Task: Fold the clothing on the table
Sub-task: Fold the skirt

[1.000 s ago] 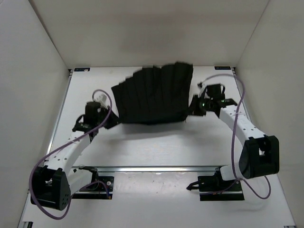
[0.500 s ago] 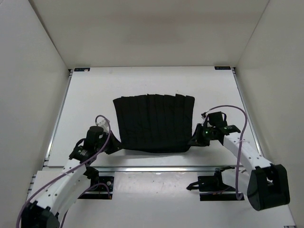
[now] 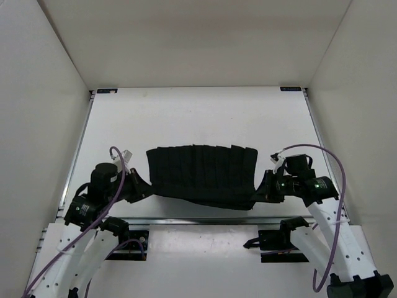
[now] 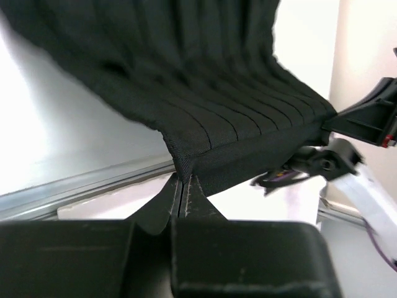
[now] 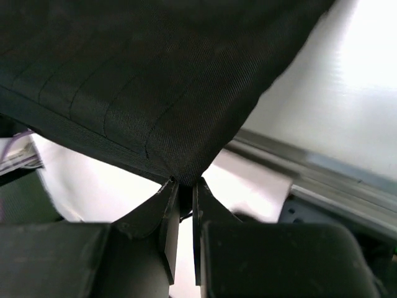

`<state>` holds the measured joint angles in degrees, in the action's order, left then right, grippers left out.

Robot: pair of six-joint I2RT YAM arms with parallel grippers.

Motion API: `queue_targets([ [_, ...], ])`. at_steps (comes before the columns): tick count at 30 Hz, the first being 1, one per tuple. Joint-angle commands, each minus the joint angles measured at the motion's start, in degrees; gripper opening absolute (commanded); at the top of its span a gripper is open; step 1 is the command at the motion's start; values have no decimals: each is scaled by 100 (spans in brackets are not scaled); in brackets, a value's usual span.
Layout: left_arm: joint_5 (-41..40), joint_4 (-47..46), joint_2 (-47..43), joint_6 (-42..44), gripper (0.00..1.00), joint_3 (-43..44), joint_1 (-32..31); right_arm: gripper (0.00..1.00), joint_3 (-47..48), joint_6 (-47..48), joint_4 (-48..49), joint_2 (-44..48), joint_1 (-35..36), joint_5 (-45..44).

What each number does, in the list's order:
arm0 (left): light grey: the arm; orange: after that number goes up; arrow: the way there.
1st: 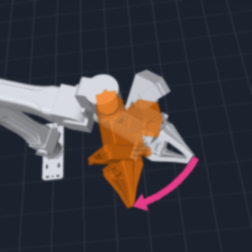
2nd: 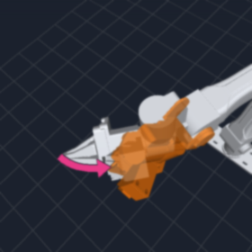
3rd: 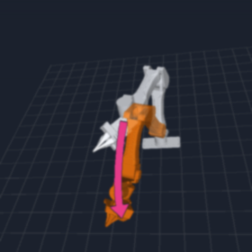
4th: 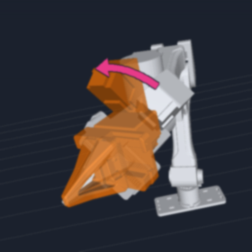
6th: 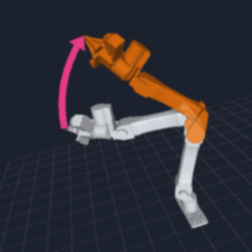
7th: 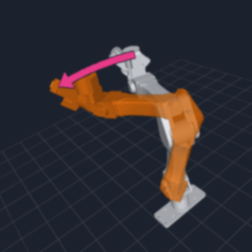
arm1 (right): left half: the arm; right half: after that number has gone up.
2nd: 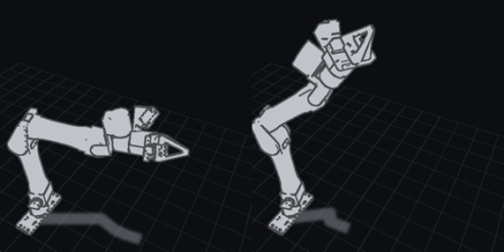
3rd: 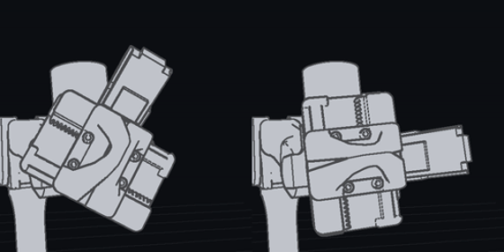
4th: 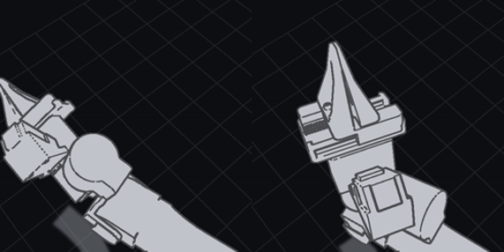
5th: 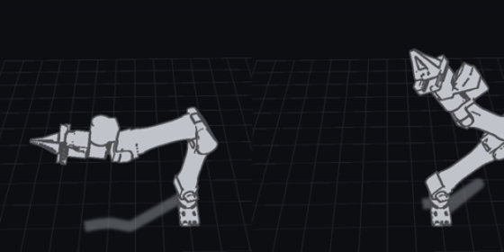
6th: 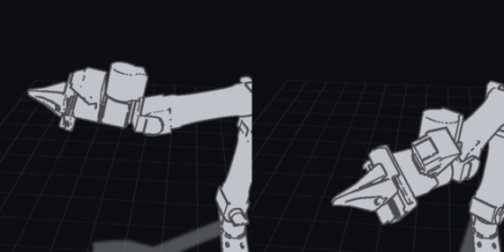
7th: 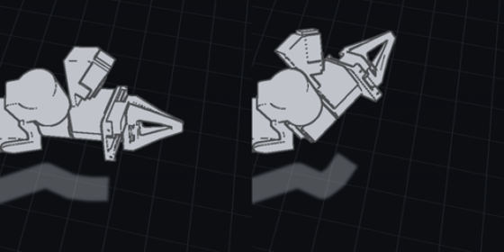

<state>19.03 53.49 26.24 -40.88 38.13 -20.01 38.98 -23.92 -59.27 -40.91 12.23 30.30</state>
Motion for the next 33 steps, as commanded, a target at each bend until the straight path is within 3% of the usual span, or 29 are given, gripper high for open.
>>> queue_targets([
  [1, -577, 654, 275, 554, 0, 712, 374, 0, 618, 406, -1113, 101, -73, -1078],
  [8, -822, -401, 1190, 748, 0, 591, 208, 0, 1330, 723, -290, -1059, -423, -834],
  [12, -549, -1251, 2014, 1187, 0, 406, 865, 1, 1480, 854, 450, -2216, -379, -316],
  [17, -962, -2262, 3104, 1205, 0, 459, 963, 0, 1875, 846, 1529, -3465, -835, 388],
  [21, -883, -2914, 3931, 1153, 0, 625, 1253, 0, 2883, 757, 2145, -4668, -810, 441],
  [22, -927, -3159, 4220, 1135, 5, 713, 1271, 11, 2991, 775, 2252, -5003, -819, 667],
  [24, -726, -3703, 4870, 1083, 57, 1011, 1429, 34, 3343, 523, 3075, -5329, -941, 767],
  [25, -446, -3915, 5143, 1004, 64, 1378, 1517, 43, 3353, 346, 3670, -5349, -1037, 732],
  [28, -225, -3882, 5506, 916, 76, 1907, 1640, 52, 3222, 117, 3975, -4972, -1143, 197],
  [33, -303, -3478, 4990, 1021, 83, 1577, 1509, 56, 2485, 63, 3563, -4217, -1179, -718],
])
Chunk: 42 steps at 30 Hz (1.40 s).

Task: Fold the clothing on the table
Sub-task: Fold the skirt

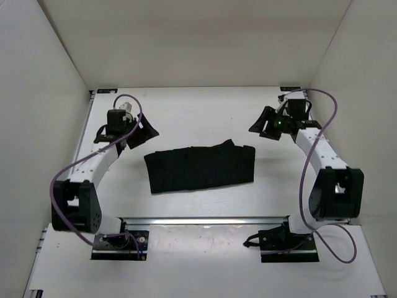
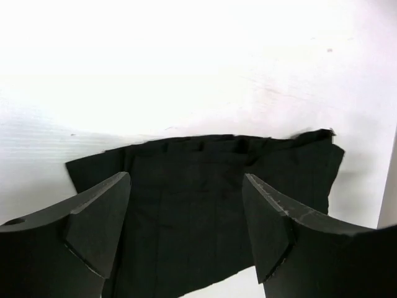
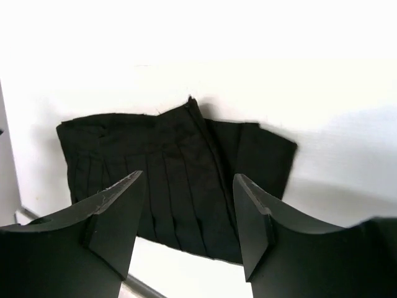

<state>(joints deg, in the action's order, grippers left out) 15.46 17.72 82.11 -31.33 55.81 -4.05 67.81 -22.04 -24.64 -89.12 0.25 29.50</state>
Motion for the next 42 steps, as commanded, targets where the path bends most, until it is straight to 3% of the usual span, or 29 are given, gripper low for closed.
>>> queue_targets([
  [1, 53, 118, -765, 57, 83, -576, -113, 56, -740, -151, 13, 798, 1, -699],
  [3, -52, 275, -1448, -48, 84, -1217, -244, 57, -1286, -187, -58, 1124, 10, -787],
  [5, -201, 425, -1995, -109, 84, -1703, -297, 66, -1717, -309, -146, 1510, 97, -980],
  [10, -430, 1075, -3409, -321, 84, -2696, -447, 67, -3017, -625, 151, 2179, 449, -1244],
  [20, -561, 980, -3991, -883, 84, -3726, -895, 66, -3476, -889, 882, 1530, 660, -946],
  [26, -579, 927, -4080, -945, 84, -3876, -913, 52, -3565, -986, 1146, 1257, 801, -831],
  [31, -746, 822, -4009, -1032, 84, -3937, -983, 11, -3635, -1021, 1322, 1239, 740, -735],
  [33, -764, 699, -3983, -1094, 84, -4025, -1027, 0, -3635, -1013, 1313, 1292, 722, -761],
  [38, -957, 427, -3772, -1182, 82, -4201, -1132, 0, -3661, -951, 1287, 1380, 660, -770],
  [41, -1212, 40, -3763, -1322, 72, -4350, -1080, 0, -3600, -828, 1190, 1406, 555, -770],
  [42, -1204, -205, -3755, -1410, 45, -4429, -1106, 0, -3591, -758, 1077, 1415, 442, -753],
])
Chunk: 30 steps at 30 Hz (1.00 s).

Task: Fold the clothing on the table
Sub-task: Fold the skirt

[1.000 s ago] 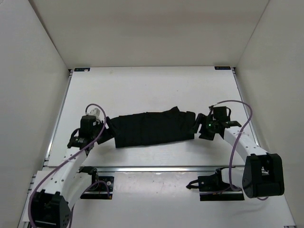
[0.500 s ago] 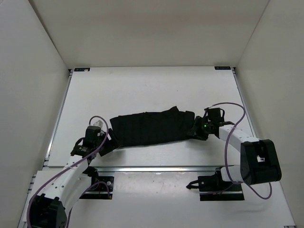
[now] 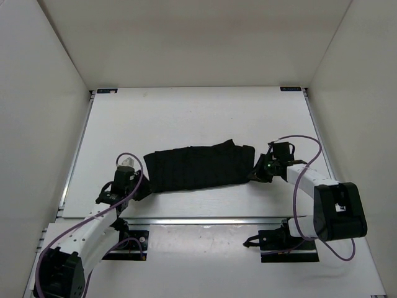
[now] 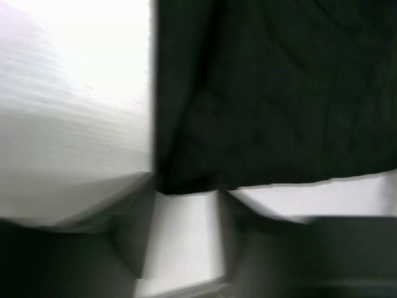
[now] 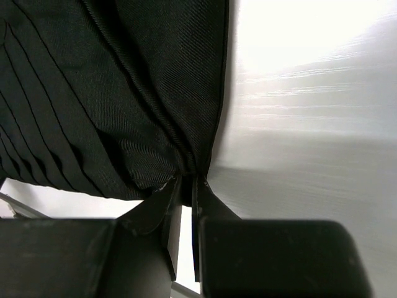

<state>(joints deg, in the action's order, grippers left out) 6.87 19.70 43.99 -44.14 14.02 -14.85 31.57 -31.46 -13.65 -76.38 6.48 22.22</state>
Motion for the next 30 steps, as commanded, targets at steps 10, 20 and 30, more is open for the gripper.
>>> queue_targets([
  [10, 86, -2803, 1873, -894, 0, 319, -1405, 0, 1577, 1440, -1937, 167, -639, -542],
  [20, 24, -3526, 3598, -614, 0, 1032, -1433, 0, 4425, 1522, -2837, -1098, 1405, -1159],
  [30, 244, -3781, 3793, -587, 0, 875, -1266, 0, 6184, 835, -2423, -3066, 3613, -869],
])
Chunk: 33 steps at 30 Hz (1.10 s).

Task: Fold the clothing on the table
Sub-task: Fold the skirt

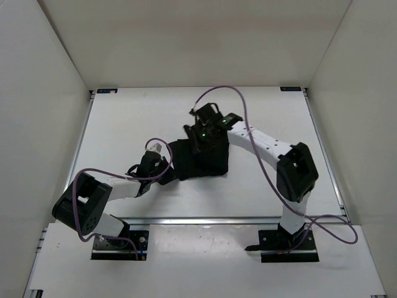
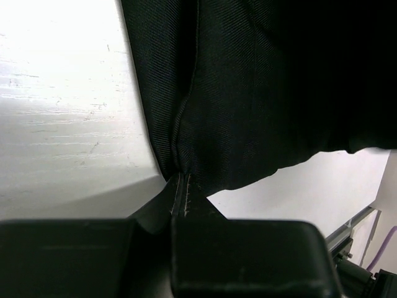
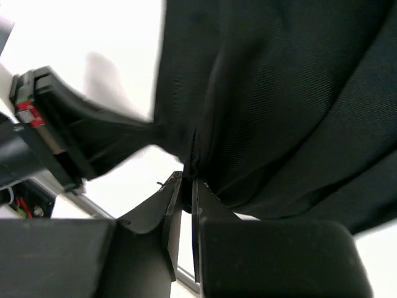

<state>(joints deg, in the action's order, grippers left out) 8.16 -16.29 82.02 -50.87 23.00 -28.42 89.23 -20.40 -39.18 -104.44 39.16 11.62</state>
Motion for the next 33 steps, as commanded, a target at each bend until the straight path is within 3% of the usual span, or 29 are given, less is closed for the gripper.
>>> queue_targets([
  [1, 107, -172, -19, 112, 0, -41, 100, 0, 489, -306, 138, -426, 495, 209],
  [8, 247, -181, -194, 174, 0, -182, 276, 0, 490, -464, 341, -1191, 830, 1008],
  [10, 308, -260, -230, 139, 0, -278, 372, 8, 542, -351, 384, -1324, 865, 1166],
  [11, 422, -295, -300, 78, 5, -340, 355, 20, 578, -289, 463, -1376, 866, 1281],
  [12, 458, -321, -318, 60, 19, -375, 425, 29, 560, -202, 586, -1351, 848, 1343],
  [14, 546, -252, -528, 33, 31, -454, 496, 36, 481, -131, 857, -1193, 813, 1378],
  [17, 773, 107, -993, 60, 53, -507, 671, 42, 158, -183, 1393, -431, 699, 1361],
  [20, 1168, 826, -1704, 235, 65, -691, 1030, 44, -465, -280, 1929, 616, 515, 1194],
  [23, 1801, 1617, -2503, 463, 99, -719, 1356, 43, -1360, -490, 2378, 1837, 120, 940],
  [27, 2224, 2944, -3384, 841, 98, -324, 1480, 43, -2741, -702, 2477, 3244, -994, 1123],
  [33, 2638, 3413, -3947, 790, 99, -287, 1226, 45, -4069, 69, 1635, 4756, -2822, 1282],
])
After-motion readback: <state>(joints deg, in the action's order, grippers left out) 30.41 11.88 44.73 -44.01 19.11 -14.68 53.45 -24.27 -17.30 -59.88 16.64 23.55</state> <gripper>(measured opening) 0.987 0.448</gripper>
